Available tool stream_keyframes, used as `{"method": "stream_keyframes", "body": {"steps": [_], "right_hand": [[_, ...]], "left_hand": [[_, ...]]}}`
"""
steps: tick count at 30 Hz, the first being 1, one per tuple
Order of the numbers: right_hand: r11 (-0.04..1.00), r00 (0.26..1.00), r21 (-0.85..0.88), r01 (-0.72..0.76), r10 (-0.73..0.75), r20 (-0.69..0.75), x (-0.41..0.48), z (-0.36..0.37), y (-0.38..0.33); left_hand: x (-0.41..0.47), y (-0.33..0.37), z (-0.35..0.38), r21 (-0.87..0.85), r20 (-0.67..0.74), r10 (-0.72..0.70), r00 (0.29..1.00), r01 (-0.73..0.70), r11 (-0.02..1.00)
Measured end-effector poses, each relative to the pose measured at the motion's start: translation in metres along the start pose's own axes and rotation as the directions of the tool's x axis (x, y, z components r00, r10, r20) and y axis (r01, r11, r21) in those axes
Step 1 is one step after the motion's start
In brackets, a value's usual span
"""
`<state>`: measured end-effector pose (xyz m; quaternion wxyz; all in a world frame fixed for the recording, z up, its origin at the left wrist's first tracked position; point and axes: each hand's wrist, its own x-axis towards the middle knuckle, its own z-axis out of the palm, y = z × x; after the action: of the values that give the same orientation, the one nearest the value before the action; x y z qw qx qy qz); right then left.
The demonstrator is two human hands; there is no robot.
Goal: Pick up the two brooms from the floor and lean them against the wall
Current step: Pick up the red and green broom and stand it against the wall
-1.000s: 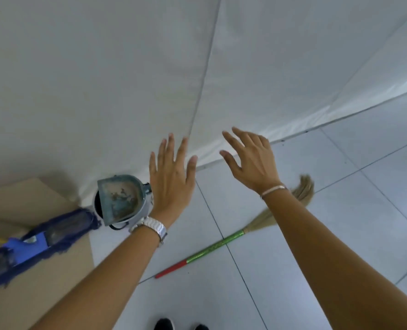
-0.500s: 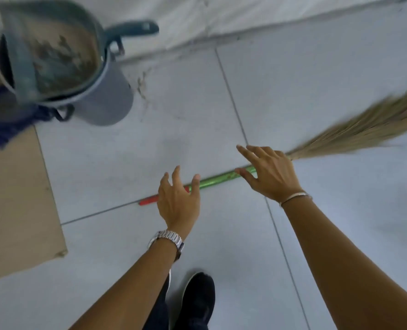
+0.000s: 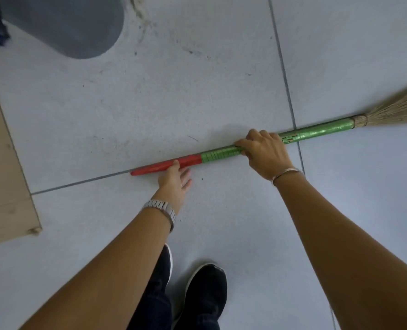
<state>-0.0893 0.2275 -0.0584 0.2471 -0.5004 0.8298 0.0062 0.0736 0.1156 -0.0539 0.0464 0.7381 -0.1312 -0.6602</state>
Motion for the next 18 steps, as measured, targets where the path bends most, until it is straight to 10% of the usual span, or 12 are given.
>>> {"method": "stream_keyframes", "body": {"steps": [7,18], "right_hand": [[0.988,1.000,0.150,-0.029,0.027,0.015,0.012,-0.089,-0.024],[0.932,0.999,0.362,-0.032,0.026,0.020,0.024,-0.327,-0.091]], "left_hand": [[-0.070,0.053,0.015,-0.383,0.025,0.216,0.976,-0.190,0.904],[-0.272,0.215,0.029,-0.428,0.181,0.637,0.749,-0.523,0.737]]}}
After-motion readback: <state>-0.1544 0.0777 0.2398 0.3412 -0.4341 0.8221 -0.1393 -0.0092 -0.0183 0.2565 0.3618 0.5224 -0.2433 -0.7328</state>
